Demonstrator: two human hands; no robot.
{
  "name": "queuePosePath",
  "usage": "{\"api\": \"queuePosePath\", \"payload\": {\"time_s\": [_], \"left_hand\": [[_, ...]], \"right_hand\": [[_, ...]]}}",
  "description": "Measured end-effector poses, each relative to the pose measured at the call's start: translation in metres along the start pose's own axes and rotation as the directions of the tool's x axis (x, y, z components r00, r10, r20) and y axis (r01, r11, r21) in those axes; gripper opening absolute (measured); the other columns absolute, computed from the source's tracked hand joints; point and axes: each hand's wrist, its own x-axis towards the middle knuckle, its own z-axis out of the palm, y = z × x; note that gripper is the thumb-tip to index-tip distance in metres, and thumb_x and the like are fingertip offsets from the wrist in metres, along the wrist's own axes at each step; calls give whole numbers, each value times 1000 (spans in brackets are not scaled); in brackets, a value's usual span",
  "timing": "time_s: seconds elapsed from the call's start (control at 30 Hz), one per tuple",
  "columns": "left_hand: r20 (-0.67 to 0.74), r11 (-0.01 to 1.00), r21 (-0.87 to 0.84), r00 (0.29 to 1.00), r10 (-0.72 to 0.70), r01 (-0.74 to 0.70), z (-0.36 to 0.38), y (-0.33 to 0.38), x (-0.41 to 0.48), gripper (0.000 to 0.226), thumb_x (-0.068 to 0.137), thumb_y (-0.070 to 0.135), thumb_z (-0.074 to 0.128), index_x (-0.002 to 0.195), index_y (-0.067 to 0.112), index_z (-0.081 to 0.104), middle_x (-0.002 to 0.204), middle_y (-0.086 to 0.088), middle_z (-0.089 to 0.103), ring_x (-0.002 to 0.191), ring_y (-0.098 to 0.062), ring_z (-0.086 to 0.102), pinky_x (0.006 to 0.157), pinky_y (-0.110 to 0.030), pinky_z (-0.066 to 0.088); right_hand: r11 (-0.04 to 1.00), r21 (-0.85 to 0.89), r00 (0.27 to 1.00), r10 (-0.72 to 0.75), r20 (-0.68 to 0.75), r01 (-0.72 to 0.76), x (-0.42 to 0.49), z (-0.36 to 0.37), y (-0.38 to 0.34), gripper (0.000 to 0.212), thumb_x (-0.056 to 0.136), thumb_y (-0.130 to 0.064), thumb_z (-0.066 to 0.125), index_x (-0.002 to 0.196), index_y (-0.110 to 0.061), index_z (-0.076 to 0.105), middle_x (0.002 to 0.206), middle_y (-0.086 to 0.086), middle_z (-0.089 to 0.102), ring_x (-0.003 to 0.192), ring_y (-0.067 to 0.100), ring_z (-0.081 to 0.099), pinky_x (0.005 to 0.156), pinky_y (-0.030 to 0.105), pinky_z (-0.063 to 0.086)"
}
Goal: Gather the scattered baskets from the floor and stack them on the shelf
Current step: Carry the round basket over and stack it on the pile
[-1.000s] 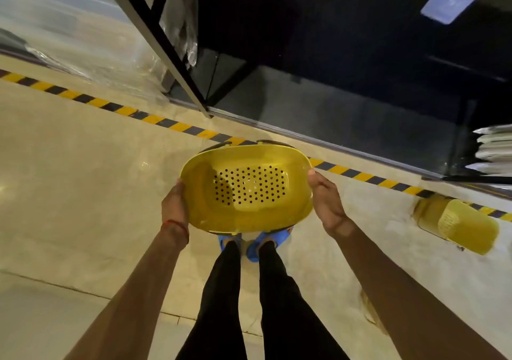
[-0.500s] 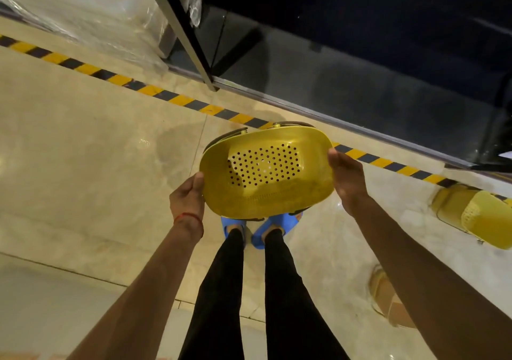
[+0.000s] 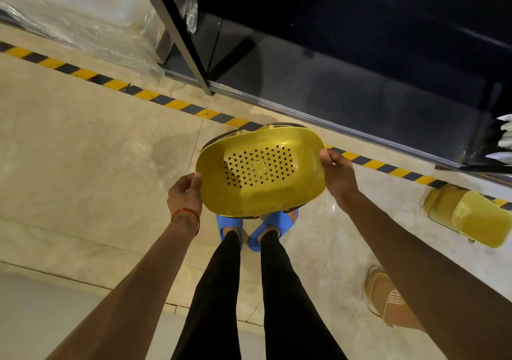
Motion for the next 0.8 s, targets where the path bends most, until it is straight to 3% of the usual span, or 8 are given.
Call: {"api": "queuePosePath", "payload": {"time_s": [0.1,0.17,0.23,0.33,0.43,0.53,0.67,0.8], "left_hand": [[13,959,240,988,154,-152,-3,11,-18,36,92,27,68,125,12,62,122,-7,64,104,-23,62,92,-35,49],[44,882,367,952,302,-296,-11,18,-34,43,91,25,68,131,16,57,130,-5,61,109,-23,62,92,-41,52],[73,770,487,897,435,-413,-19,27,-52,42,93,27,65,133,18,56,131,-3,59,110,-22,62,92,-44,53],[209,547,625,795,570,-557,-30,45,-84,38,96,34,55,132,20,55,127,-3,59,111,-24,59,89,-45,53],[447,234,685,652,612,-690,-37,62,-117,41,96,38,47,130,16,56,121,-9,61,107,-30,58,82,-44,54],[581,62,645,542,608,-762,-38,76,-154,37,95,33,54,127,14,60,117,-10,64,99,-33,62,75,-42,55],[732,-146,468,290,616,-871,-42,89,-199,38,93,35,47,119,15,67,110,-6,67,92,-30,64,69,-38,56],[841,-331,303,87,534,-894,-49,95,-226,38,93,36,46,117,16,68,111,-4,68,93,-27,62,69,-35,54]], "right_hand": [[906,-397,984,-175,-37,146,-17,-6,4,27,104,-36,54,114,-18,72,109,2,69,106,27,65,96,44,54],[799,-563,963,-269,-21,211,-42,-13,-1,36,104,-36,53,130,-15,64,129,5,64,117,24,61,101,43,52],[660,-699,940,-337,53,276,-70,-19,-7,36,105,-32,51,134,-13,62,136,6,60,123,25,57,102,39,48],[420,-822,901,-366,235,385,-120,-29,-15,36,103,-29,50,133,-14,62,134,5,58,125,26,52,97,40,50],[305,-841,856,-419,304,448,-168,-40,-18,35,97,-26,53,127,-14,64,123,6,63,115,28,56,92,43,54],[316,-869,856,-477,201,380,-209,-54,-17,35,92,-27,57,124,-15,65,114,5,66,108,28,58,87,42,55],[375,-892,857,-515,25,252,-258,-62,2,34,92,-32,60,121,-16,68,109,4,66,102,28,59,83,41,55],[446,-882,807,-571,-152,150,-300,-56,28,27,91,-35,59,109,-18,71,102,2,66,94,28,61,78,40,53]]}}
